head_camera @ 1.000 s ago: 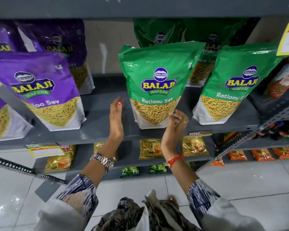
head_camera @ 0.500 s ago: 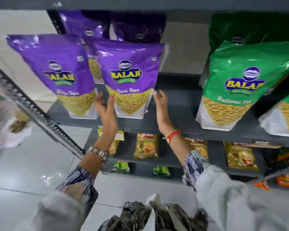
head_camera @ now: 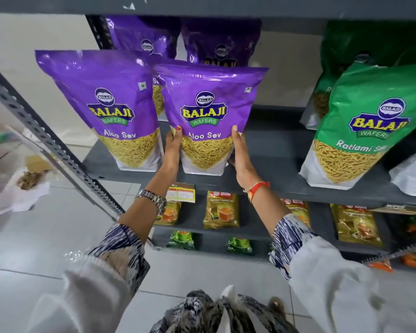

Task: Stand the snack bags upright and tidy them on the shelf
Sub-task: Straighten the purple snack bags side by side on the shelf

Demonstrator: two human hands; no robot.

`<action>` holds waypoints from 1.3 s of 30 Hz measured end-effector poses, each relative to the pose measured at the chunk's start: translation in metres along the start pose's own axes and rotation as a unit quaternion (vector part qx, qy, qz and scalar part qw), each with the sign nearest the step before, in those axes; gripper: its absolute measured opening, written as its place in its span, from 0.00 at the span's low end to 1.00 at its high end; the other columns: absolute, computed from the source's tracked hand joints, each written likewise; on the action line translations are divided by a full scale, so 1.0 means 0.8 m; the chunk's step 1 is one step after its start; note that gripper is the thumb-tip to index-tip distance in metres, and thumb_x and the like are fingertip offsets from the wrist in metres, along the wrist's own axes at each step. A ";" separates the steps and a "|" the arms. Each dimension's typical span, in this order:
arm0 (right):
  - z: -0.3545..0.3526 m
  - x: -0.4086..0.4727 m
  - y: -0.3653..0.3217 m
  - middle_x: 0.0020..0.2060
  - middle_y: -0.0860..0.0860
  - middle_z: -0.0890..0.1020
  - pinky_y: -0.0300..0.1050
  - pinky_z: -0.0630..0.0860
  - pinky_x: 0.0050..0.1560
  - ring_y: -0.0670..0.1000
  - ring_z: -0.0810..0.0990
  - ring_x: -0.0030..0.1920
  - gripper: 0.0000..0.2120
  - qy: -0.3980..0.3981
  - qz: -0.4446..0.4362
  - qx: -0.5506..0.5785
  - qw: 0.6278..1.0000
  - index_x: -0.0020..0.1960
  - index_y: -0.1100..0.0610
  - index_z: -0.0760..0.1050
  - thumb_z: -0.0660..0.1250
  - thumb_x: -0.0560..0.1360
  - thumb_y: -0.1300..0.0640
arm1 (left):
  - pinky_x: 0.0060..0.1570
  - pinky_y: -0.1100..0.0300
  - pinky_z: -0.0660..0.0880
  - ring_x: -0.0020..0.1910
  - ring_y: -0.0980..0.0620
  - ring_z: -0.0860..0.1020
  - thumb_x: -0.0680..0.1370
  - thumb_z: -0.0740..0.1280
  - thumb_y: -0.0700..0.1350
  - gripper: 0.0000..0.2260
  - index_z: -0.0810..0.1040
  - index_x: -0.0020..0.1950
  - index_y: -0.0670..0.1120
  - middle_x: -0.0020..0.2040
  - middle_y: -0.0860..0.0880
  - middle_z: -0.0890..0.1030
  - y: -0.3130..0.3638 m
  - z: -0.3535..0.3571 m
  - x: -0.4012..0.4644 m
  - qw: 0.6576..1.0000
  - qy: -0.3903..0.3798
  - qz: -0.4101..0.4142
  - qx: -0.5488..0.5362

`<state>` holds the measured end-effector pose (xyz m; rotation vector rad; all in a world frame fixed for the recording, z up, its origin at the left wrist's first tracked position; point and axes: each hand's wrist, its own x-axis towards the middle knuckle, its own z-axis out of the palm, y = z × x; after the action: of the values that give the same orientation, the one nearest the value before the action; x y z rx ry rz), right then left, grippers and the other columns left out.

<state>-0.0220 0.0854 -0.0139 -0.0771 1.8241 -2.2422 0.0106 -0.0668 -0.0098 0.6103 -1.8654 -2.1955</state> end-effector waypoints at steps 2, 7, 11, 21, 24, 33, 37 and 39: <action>0.000 -0.002 0.004 0.48 0.43 0.79 0.32 0.75 0.39 0.38 0.80 0.46 0.14 0.001 -0.001 0.003 1.000 0.62 0.50 0.66 0.53 0.79 0.45 | 0.69 0.48 0.66 0.68 0.45 0.69 0.79 0.54 0.54 0.25 0.56 0.73 0.44 0.71 0.43 0.67 -0.001 0.000 -0.002 1.000 0.002 0.005 -0.007; 0.001 -0.002 0.007 0.48 0.43 0.79 0.29 0.76 0.37 0.39 0.79 0.46 0.20 0.008 -0.004 -0.009 1.000 0.67 0.53 0.64 0.53 0.79 0.45 | 0.69 0.48 0.65 0.69 0.45 0.68 0.79 0.54 0.54 0.25 0.55 0.73 0.46 0.71 0.44 0.67 -0.005 0.000 0.001 1.000 0.001 0.004 -0.012; 0.001 -0.001 0.007 0.50 0.45 0.79 0.33 0.76 0.40 0.40 0.79 0.47 0.20 0.010 -0.008 -0.001 1.000 0.67 0.55 0.64 0.52 0.79 0.45 | 0.70 0.46 0.65 0.68 0.44 0.69 0.79 0.54 0.55 0.25 0.57 0.72 0.46 0.71 0.43 0.68 -0.006 -0.002 -0.001 1.000 0.005 0.001 -0.010; 0.037 -0.049 0.041 0.54 0.59 0.75 0.44 0.76 0.50 0.54 0.77 0.54 0.11 0.222 -0.183 0.027 0.957 0.54 0.51 0.71 0.67 0.73 0.52 | 0.47 0.53 0.74 0.44 0.49 0.77 0.77 0.60 0.49 0.07 0.77 0.44 0.53 0.42 0.50 0.80 -0.037 -0.061 -0.047 0.959 0.213 0.184 -0.004; 0.075 -0.073 0.052 0.52 0.60 0.72 0.34 0.72 0.52 0.54 0.73 0.53 0.12 0.186 -0.257 -0.054 0.947 0.55 0.59 0.70 0.66 0.74 0.58 | 0.38 0.63 0.70 0.36 0.56 0.74 0.75 0.59 0.44 0.07 0.73 0.39 0.52 0.36 0.52 0.75 -0.030 -0.115 -0.047 0.918 0.324 0.226 -0.020; 0.179 -0.042 0.052 0.74 0.57 0.61 0.46 0.58 0.72 0.55 0.60 0.74 0.34 -0.082 -0.065 -0.158 0.982 0.74 0.60 0.54 0.66 0.75 0.50 | 0.65 0.50 0.67 0.66 0.48 0.68 0.74 0.58 0.61 0.25 0.64 0.68 0.52 0.69 0.48 0.68 0.022 -0.190 0.013 0.974 0.219 0.042 -0.041; 0.188 -0.026 0.048 0.72 0.53 0.65 0.36 0.60 0.67 0.49 0.64 0.70 0.35 -0.097 -0.064 -0.159 0.980 0.76 0.59 0.49 0.64 0.77 0.52 | 0.67 0.48 0.68 0.65 0.46 0.71 0.73 0.59 0.61 0.26 0.66 0.66 0.49 0.63 0.47 0.75 0.021 -0.179 0.016 0.983 0.168 0.031 -0.064; 0.190 -0.020 0.049 0.68 0.52 0.71 0.39 0.67 0.65 0.46 0.69 0.63 0.31 -0.106 -0.073 -0.149 0.980 0.75 0.58 0.54 0.63 0.77 0.54 | 0.69 0.43 0.65 0.67 0.45 0.70 0.73 0.60 0.60 0.29 0.61 0.70 0.49 0.67 0.45 0.72 0.017 -0.176 0.012 0.984 0.164 0.047 -0.056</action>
<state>0.0301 -0.0640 -0.0177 -0.4997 2.0735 -1.9401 0.0607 -0.1992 -0.0155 0.7909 -1.5596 -1.9824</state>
